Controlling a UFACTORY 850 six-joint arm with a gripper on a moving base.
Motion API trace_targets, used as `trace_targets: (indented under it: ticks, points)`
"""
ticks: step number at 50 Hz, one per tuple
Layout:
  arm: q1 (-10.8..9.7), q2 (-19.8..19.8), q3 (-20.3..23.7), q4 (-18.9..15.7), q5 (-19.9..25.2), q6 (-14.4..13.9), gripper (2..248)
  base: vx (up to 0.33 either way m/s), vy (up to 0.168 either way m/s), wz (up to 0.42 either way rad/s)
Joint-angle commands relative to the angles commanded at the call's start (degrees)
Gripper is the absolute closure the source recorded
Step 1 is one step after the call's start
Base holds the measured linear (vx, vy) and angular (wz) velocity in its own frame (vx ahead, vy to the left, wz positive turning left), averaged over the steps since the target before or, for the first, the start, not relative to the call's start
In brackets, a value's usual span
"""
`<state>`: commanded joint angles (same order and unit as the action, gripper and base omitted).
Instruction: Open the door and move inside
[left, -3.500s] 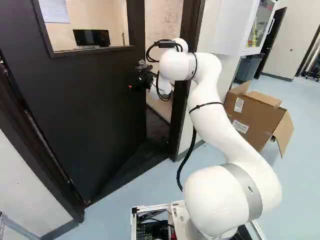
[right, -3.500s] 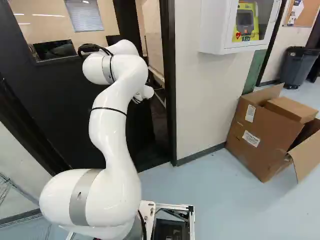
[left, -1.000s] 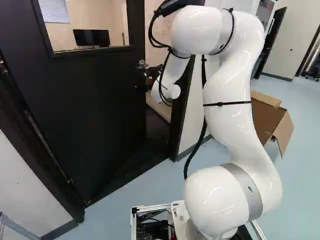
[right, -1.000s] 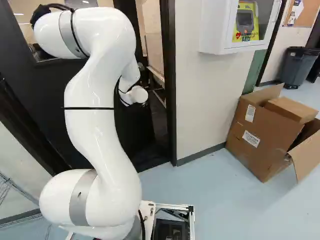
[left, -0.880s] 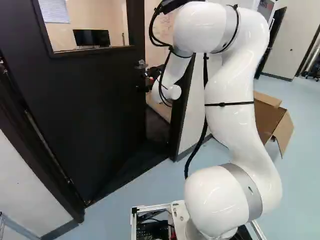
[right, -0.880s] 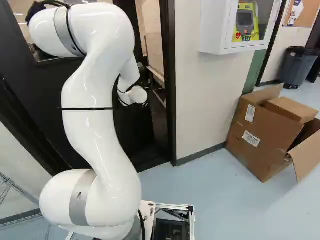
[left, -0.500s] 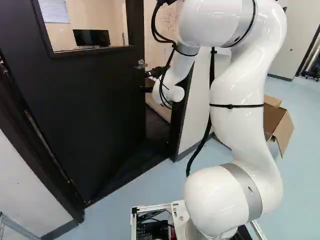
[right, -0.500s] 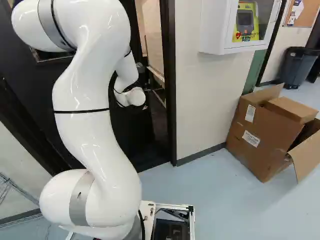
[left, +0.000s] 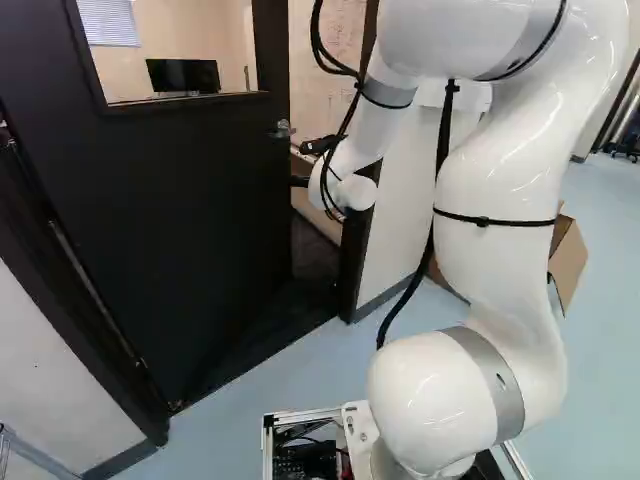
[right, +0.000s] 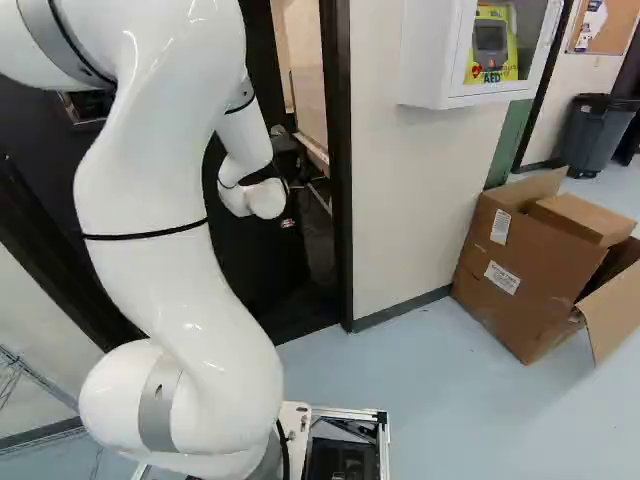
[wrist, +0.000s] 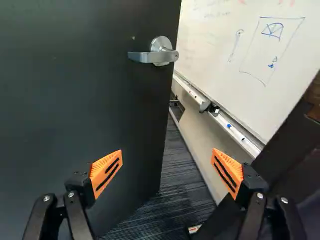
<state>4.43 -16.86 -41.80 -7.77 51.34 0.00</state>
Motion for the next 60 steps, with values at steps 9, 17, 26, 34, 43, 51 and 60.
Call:
trace_targets:
  ticks: [9, 17, 26, 34, 43, 51, 60]
  points:
    - [-0.1, 2.4, 2.9, 3.4, -0.7, 0.0, 3, 0.000, 0.000, 0.000]
    - [-0.2, 4.6, 5.4, 6.4, -1.3, 0.0, 3, 0.000, 0.000, 0.000]
    - [-0.1, 7.1, 8.2, 9.5, -2.0, 0.0, 3, 0.000, 0.000, 0.000]
    - [0.0, 9.3, 10.6, 12.1, -2.6, 0.0, 3, 0.000, 0.000, 0.000]
    - [0.1, 11.9, 13.4, 14.8, -3.1, 0.0, 3, 0.000, 0.000, 0.000]
    - [-0.3, 14.2, 15.9, 16.6, -3.3, 0.0, 3, 0.000, 0.000, 0.000]
    - [-0.9, 16.7, 18.5, 17.0, -3.3, 0.0, 3, 0.000, 0.000, 0.000]
